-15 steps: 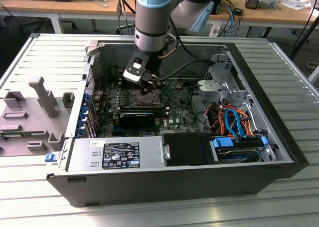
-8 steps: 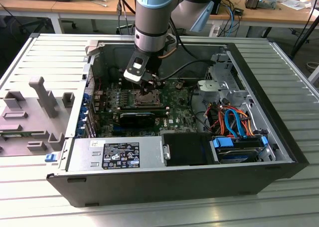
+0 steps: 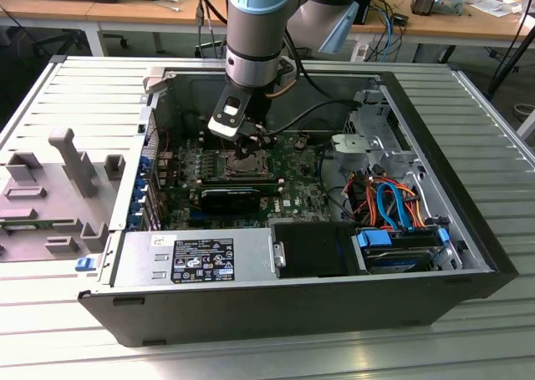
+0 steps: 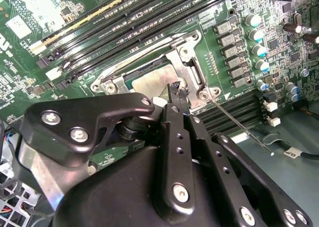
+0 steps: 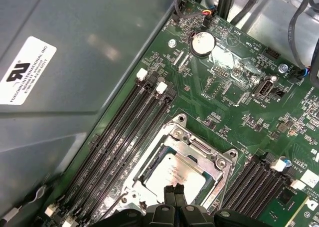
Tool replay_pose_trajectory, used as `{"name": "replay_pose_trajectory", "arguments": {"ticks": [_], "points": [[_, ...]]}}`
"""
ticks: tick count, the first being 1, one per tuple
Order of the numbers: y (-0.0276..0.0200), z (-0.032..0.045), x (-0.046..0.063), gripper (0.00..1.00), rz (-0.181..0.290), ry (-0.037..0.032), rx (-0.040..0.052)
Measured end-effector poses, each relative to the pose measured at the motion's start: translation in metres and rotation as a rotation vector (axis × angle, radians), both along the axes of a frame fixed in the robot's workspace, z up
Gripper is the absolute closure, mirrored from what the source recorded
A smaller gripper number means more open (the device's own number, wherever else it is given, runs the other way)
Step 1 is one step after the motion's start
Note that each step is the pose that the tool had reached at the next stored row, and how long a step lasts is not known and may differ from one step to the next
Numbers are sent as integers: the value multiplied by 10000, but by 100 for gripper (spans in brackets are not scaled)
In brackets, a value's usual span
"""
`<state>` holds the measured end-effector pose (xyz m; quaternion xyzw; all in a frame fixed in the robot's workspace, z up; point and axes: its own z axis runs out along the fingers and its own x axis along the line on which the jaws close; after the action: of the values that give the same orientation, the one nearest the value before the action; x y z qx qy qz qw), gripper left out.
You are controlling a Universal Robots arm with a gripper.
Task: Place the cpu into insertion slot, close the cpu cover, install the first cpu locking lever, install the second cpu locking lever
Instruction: 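Install the first cpu locking lever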
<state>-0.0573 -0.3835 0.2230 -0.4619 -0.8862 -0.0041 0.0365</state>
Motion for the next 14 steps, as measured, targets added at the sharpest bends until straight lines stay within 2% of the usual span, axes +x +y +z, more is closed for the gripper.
{"name": "replay_pose_trajectory", "arguments": {"ticks": [14], "points": [[0,0,0,89,205,1,0]]}}
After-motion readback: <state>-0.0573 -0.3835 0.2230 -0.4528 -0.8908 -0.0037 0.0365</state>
